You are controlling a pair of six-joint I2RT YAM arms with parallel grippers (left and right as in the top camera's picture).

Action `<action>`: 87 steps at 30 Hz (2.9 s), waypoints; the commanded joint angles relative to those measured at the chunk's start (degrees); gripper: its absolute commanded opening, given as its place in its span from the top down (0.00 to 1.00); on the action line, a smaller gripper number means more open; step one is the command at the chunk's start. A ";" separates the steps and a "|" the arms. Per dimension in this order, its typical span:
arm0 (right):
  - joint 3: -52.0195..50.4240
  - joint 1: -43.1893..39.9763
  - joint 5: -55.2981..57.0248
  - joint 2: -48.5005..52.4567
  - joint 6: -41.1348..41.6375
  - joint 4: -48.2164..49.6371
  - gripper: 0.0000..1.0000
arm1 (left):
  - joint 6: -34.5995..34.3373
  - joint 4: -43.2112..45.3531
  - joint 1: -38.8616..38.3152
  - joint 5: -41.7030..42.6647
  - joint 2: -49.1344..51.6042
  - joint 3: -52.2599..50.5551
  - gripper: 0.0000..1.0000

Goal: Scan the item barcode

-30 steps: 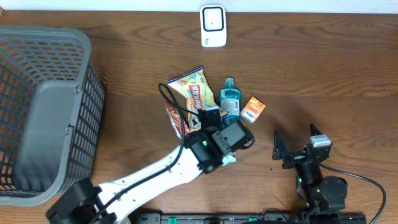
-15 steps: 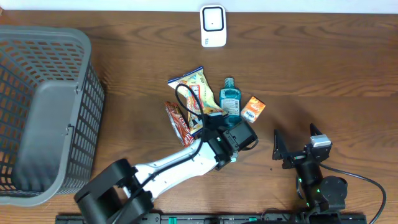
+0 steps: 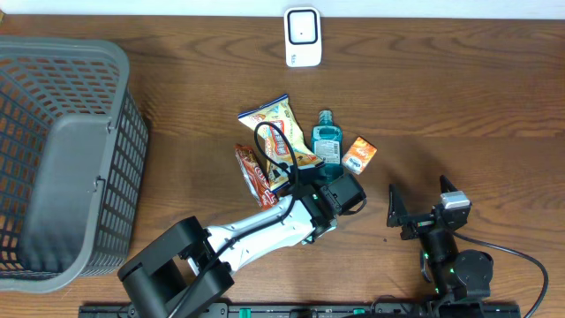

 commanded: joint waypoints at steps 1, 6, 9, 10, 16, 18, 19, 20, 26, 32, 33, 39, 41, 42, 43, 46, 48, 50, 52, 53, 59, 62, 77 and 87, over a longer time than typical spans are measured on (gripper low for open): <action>-0.07 0.35 0.31 -0.31 -0.50 -0.22 0.01 | -0.72 2.45 0.13 1.25 1.44 -1.66 0.92; -0.07 0.35 0.31 -0.31 -0.50 -0.20 0.01 | -3.54 7.32 0.13 1.46 1.46 -5.97 0.92; -0.07 0.35 0.31 -0.31 -0.50 -0.20 0.01 | -5.22 8.07 0.20 2.38 1.46 -7.21 0.92; -0.07 0.35 0.31 -0.31 -0.50 -0.22 0.01 | -5.22 8.13 0.20 2.82 1.44 -7.21 0.92; -0.07 0.35 0.31 -0.31 -0.52 -0.20 0.01 | -5.18 8.28 0.20 3.13 1.44 -7.21 0.92; -0.07 0.35 0.28 -0.31 -0.50 -0.22 0.01 | -4.26 8.31 0.26 3.10 1.18 -7.02 0.92; -0.07 0.35 0.31 -0.31 -0.50 -0.20 0.01 | -3.06 8.26 0.39 3.10 0.76 -6.71 0.93; -0.07 0.35 0.31 -0.31 -0.50 -0.20 0.01 | -1.49 8.11 0.52 3.13 0.00 -6.27 0.92; -0.07 0.35 0.31 -0.31 -0.50 -0.22 0.01 | 5.51 3.87 0.61 -3.50 -9.60 -2.56 0.92; -0.07 0.35 0.31 -0.31 -0.50 -0.20 0.01 | 6.67 2.21 0.61 -7.26 -17.99 -2.38 0.89; -0.07 0.35 0.31 -0.31 -0.50 -0.22 0.01 | 6.67 2.10 0.61 -7.26 -18.23 -2.38 0.88; -0.07 0.35 0.31 -0.31 -0.50 -0.20 0.01 | 5.31 1.99 0.61 -7.23 -14.60 -2.60 0.87; -0.07 0.35 0.31 -0.31 -0.50 -0.22 0.01 | 3.65 1.95 0.61 -7.21 -12.46 -2.60 0.87; -0.07 0.35 0.31 -0.31 -0.50 -0.22 0.01 | 2.62 1.95 0.61 -7.15 -11.19 -2.60 0.87; -0.07 0.35 0.31 -0.31 -0.50 -0.20 0.01 | 1.86 1.95 0.61 -6.75 -10.05 -2.60 0.87; -0.07 0.35 0.31 -0.31 -0.50 -0.22 0.01 | -0.59 1.95 0.61 -4.98 -6.54 -2.60 0.87; -0.07 0.35 0.31 -0.31 -0.50 -0.20 0.01 | -2.49 1.99 0.61 -3.61 -4.17 -2.60 0.87; -0.07 0.35 0.31 -0.31 -0.50 -0.22 0.01 | -4.11 2.03 0.61 -2.08 -1.75 -2.60 0.87; -0.07 0.35 0.31 -0.31 -0.50 -0.22 0.01 | -4.61 2.73 0.61 0.20 2.05 -2.60 0.87; -0.07 0.35 0.31 -0.31 -0.50 -0.20 0.01 | -4.61 2.95 0.61 0.85 2.99 -2.60 0.87; -0.07 0.35 0.31 -0.31 -0.50 -0.20 0.01 | -4.28 3.34 0.61 0.70 2.49 -2.54 0.92; -0.07 0.35 0.31 -0.31 -0.50 -0.22 0.01 | -1.29 3.28 0.61 -2.51 -1.29 -2.43 0.92; -0.07 0.35 0.31 -0.31 -0.50 -0.22 0.01 | 27.06 6.05 7.91 -19.58 -30.05 6.40 0.00; -0.07 0.35 0.31 -0.31 -0.50 -0.22 0.01 | 58.07 23.65 19.19 -22.43 -30.32 24.98 0.00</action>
